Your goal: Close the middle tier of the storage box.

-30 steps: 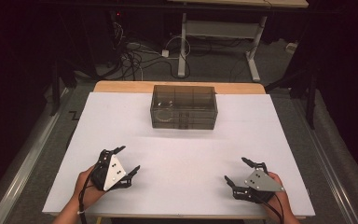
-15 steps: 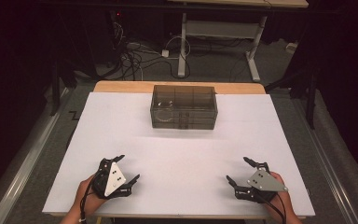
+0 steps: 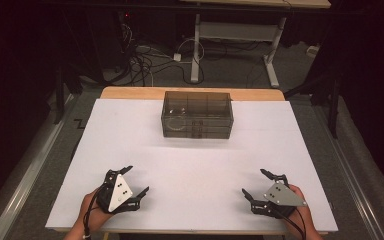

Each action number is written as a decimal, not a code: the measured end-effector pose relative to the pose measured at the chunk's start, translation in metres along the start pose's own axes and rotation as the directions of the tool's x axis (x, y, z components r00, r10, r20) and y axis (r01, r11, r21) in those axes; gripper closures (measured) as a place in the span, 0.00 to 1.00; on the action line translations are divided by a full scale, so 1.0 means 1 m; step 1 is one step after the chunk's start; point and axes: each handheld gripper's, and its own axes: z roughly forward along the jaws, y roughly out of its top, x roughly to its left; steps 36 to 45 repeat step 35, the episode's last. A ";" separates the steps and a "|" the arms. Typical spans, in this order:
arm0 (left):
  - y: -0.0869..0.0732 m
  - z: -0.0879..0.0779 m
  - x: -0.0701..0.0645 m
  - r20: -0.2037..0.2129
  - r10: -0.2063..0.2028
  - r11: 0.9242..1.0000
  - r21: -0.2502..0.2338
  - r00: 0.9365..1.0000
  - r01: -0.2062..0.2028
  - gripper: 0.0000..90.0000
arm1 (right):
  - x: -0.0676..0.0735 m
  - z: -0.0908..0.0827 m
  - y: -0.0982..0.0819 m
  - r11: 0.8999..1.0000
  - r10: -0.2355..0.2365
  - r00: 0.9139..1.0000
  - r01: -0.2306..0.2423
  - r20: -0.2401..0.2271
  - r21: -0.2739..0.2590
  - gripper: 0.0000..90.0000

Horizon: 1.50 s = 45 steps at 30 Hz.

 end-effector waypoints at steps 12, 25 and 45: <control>-0.001 0.002 -0.001 -0.006 -0.004 1.000 0.008 1.000 0.004 0.20 | 0.000 0.002 -0.001 1.000 -0.004 1.000 0.004 -0.013 0.007 0.19; -0.002 0.003 0.001 -0.009 -0.009 1.000 0.018 1.000 0.010 0.20 | 0.000 0.003 -0.002 1.000 -0.005 1.000 0.006 -0.012 0.014 0.19; 0.000 0.008 0.002 0.002 -0.015 1.000 0.020 1.000 0.015 0.20 | -0.001 0.000 -0.005 1.000 0.002 1.000 -0.002 0.002 0.022 0.19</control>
